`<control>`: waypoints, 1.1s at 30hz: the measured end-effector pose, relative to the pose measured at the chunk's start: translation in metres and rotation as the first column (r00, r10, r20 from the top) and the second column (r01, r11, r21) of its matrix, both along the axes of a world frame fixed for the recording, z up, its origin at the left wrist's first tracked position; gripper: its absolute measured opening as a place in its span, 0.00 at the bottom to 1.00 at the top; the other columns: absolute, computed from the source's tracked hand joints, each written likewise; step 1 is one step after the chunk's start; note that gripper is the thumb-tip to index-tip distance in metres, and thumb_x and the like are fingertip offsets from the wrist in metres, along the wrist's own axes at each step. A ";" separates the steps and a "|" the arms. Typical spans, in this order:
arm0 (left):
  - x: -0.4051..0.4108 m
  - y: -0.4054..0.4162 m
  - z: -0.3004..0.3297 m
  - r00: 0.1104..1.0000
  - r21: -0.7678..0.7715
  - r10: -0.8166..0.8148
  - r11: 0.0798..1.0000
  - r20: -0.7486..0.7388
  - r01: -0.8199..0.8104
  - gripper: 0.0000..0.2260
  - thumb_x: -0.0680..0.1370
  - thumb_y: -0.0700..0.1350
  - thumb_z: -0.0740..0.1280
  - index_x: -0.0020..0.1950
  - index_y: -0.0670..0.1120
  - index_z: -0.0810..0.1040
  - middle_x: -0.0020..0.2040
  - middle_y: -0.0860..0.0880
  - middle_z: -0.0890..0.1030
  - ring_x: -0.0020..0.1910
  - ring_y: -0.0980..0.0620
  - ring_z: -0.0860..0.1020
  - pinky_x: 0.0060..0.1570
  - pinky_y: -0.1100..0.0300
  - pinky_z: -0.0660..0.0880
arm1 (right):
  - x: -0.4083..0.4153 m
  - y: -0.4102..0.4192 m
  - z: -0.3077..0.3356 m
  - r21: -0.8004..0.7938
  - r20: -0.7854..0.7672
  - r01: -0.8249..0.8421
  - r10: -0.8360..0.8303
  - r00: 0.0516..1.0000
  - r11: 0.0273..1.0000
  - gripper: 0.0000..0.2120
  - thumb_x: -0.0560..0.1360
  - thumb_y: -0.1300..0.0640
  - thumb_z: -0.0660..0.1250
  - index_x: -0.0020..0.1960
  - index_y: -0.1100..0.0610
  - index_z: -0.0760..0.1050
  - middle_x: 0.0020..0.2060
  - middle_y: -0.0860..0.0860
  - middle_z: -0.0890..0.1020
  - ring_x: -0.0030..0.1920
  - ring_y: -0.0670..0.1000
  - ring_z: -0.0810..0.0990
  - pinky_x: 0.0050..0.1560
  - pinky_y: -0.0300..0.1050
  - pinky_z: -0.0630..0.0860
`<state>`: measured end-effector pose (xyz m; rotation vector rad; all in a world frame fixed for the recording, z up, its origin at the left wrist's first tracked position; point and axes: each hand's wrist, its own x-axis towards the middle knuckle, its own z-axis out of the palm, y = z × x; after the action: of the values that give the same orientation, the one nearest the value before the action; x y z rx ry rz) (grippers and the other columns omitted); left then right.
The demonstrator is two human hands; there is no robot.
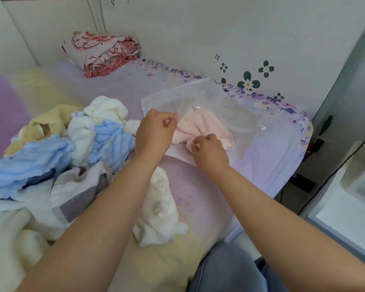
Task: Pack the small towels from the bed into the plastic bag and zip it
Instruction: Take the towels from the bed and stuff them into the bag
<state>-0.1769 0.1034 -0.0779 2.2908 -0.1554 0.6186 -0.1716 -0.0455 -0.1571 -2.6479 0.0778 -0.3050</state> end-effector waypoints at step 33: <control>-0.033 0.029 0.020 0.983 0.034 -0.042 0.998 -0.177 0.049 0.10 0.78 0.50 0.63 0.47 0.50 0.83 0.33 0.48 0.84 0.37 0.50 0.81 0.43 0.51 0.79 | -0.093 0.006 -0.012 -0.314 0.126 0.075 -0.036 0.991 0.947 0.20 0.72 0.50 0.69 0.63 0.54 0.73 0.59 0.63 0.72 0.53 0.64 0.74 0.42 0.51 0.71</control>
<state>-0.2098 0.1320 -0.0576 2.3588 -0.1351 0.3902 -0.2647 -0.0396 -0.1692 -2.9427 0.0698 -0.5346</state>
